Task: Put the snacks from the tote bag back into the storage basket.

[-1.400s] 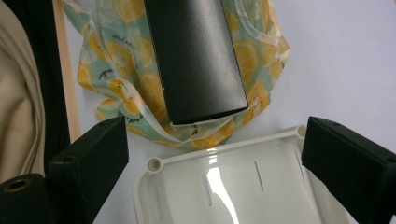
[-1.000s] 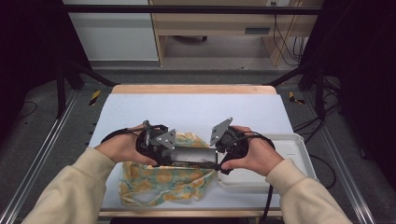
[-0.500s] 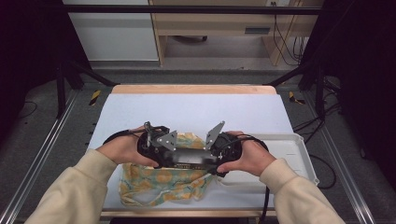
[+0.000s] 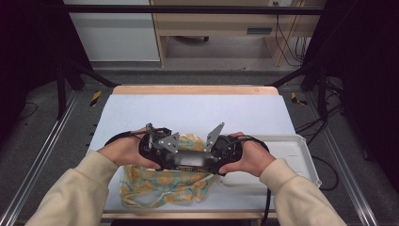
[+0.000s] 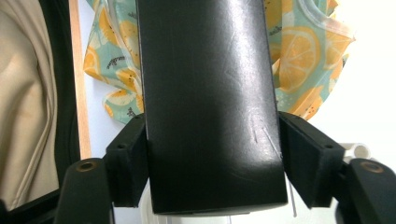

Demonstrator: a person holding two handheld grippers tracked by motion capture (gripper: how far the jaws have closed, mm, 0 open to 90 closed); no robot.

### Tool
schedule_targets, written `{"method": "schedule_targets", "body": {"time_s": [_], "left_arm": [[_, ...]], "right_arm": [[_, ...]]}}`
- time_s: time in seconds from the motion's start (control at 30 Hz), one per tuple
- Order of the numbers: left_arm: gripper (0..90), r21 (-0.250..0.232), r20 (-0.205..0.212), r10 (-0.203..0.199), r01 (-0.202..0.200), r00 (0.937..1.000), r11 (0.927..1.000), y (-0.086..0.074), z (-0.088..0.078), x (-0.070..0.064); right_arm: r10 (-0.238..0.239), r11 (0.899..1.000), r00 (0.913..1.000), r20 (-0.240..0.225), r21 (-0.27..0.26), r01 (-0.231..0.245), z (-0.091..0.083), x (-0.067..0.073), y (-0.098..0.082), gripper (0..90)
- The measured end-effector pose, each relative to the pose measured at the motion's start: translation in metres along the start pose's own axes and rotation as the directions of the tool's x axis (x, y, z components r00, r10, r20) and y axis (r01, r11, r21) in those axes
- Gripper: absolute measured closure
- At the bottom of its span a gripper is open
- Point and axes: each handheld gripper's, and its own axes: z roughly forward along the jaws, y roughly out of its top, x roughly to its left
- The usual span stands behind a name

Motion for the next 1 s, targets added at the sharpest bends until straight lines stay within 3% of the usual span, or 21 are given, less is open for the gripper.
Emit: {"method": "schedule_targets", "body": {"time_s": [0.17, 0.5, 0.57, 0.63, 0.77, 1.0], "left_arm": [[42.6, -0.010, -0.006, -0.006, 0.006, 1.0000, 0.9999, -0.001, 0.000, 0.000], [41.1, -0.009, -0.014, -0.016, 0.016, 0.9998, 0.9998, -0.001, 0.002, 0.000], [35.6, -0.027, -0.029, -0.037, 0.037, 0.9989, 0.9990, 0.000, 0.000, 0.000], [22.6, -0.097, -0.018, -0.052, 0.050, 0.9985, 0.9940, -0.003, -0.005, 0.000], [14.0, -0.109, -0.064, -0.107, 0.100, 0.9921, 0.9890, -0.010, -0.011, 0.000], [9.9, -0.096, -0.080, -0.157, 0.149, 0.9843, 0.9841, -0.031, -0.012, -0.001]], "right_arm": [[-0.019, 1.000, 0.9998, 0.009, 0.007, 0.019, -0.001, 0.001, 0.000, 39.8], [-0.036, 0.999, 0.9992, 0.017, 0.023, 0.036, -0.002, 0.002, 0.001, 42.1], [-0.028, 0.999, 0.9995, 0.017, 0.020, 0.027, -0.004, 0.002, 0.000, 42.4], [-0.029, 0.999, 0.9993, 0.022, 0.021, 0.028, -0.006, 0.001, -0.003, 42.5], [0.004, 1.000, 0.9997, 0.025, 0.007, -0.004, -0.014, -0.001, -0.020, 42.6], [0.048, 0.999, 0.9979, 0.044, 0.006, -0.049, -0.033, -0.005, -0.058, 42.6]]}}
